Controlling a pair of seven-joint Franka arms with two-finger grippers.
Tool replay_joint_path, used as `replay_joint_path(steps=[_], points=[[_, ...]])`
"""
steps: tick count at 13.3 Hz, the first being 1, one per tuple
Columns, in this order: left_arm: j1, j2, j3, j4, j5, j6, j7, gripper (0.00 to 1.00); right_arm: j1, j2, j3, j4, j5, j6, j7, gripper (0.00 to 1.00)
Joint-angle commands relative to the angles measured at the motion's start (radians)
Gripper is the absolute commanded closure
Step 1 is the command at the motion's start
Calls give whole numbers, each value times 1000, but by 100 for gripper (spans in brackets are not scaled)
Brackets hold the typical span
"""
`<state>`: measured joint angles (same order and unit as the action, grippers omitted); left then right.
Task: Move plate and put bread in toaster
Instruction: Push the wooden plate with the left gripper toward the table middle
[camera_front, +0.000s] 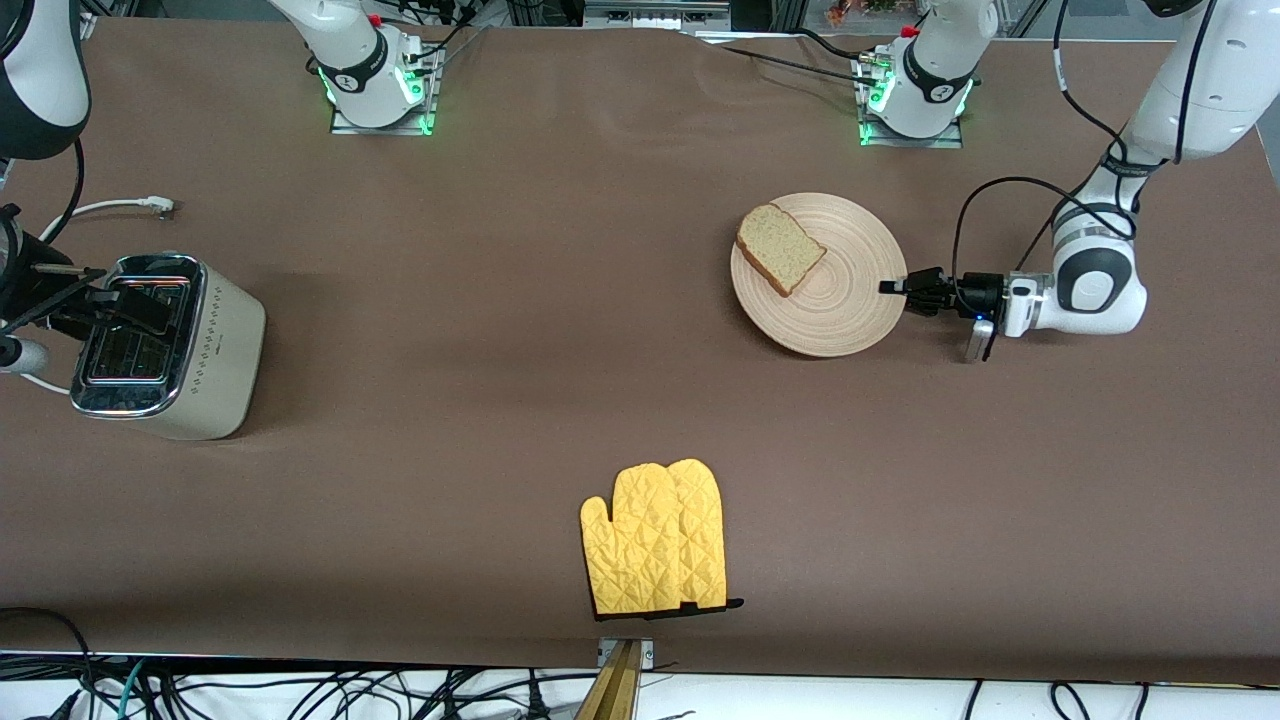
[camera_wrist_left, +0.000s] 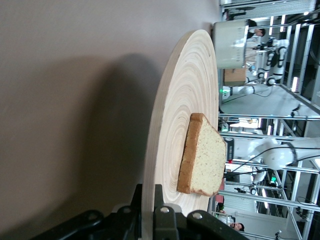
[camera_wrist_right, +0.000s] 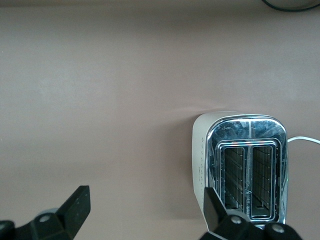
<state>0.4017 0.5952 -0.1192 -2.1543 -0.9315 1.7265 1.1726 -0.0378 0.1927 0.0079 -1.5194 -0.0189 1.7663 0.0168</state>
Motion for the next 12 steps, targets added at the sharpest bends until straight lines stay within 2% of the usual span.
replay_joint_path(steps=[1, 3, 6, 10, 12], points=[[-10, -78, -54, 40, -26, -44, -169, 100, -7, 8, 4, 19, -4, -4, -8, 0], [-15, -81, -140, 71, -38, 35, -315, 100, -11, 8, 4, 19, -3, -4, -8, 0], [-38, -63, -269, 71, -281, 262, -375, 100, -10, 8, 4, 19, -3, -4, -8, 0], [-222, -45, -273, 68, -637, 499, -349, 100, -11, 8, 4, 19, 1, -4, -3, 0], [-321, -17, -273, 70, -833, 592, -228, 100, -10, 8, 3, 19, -1, -5, 0, 0]])
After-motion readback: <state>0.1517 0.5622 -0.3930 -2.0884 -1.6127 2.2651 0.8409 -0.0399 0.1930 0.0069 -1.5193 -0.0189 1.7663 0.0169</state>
